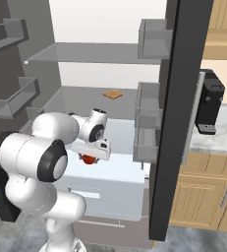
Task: Place the tomato and cucumber inside the fridge drawer. Close the drawer after placing the vegetables.
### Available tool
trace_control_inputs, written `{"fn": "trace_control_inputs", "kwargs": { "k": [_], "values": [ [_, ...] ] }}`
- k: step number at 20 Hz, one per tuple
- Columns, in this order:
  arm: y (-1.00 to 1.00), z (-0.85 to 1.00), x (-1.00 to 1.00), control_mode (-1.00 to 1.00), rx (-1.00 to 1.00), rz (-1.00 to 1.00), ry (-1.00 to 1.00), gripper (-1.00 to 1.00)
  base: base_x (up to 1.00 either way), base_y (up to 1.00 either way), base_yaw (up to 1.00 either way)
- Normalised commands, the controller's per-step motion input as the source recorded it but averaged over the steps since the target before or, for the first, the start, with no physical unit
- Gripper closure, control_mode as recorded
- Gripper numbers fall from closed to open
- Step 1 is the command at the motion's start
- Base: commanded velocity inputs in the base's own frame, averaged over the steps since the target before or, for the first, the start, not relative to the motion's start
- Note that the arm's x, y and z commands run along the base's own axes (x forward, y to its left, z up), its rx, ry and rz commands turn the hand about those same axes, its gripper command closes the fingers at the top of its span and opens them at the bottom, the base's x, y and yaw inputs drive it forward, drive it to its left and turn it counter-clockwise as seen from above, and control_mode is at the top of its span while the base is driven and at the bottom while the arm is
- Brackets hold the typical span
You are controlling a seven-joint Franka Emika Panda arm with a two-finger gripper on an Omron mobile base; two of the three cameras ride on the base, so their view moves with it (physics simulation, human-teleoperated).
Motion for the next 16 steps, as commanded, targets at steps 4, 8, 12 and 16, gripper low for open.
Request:
{"fn": "trace_control_inputs", "kwargs": {
  "k": [4,8,12,16],
  "values": [
    [0.03,-0.65,0.01,-1.00,-0.03,0.00,0.00,1.00,0.00,0.00,0.00],
    [0.07,-0.52,-0.10,-1.00,-0.05,0.00,-0.01,1.00,0.00,0.00,0.00],
    [0.28,-0.34,-0.17,-1.00,-0.08,0.00,-0.01,-1.00,0.00,0.00,0.00],
    [0.05,-0.05,-0.26,-1.00,-0.02,-0.03,-0.02,-1.00,0.00,0.00,0.00]
  ]
}}
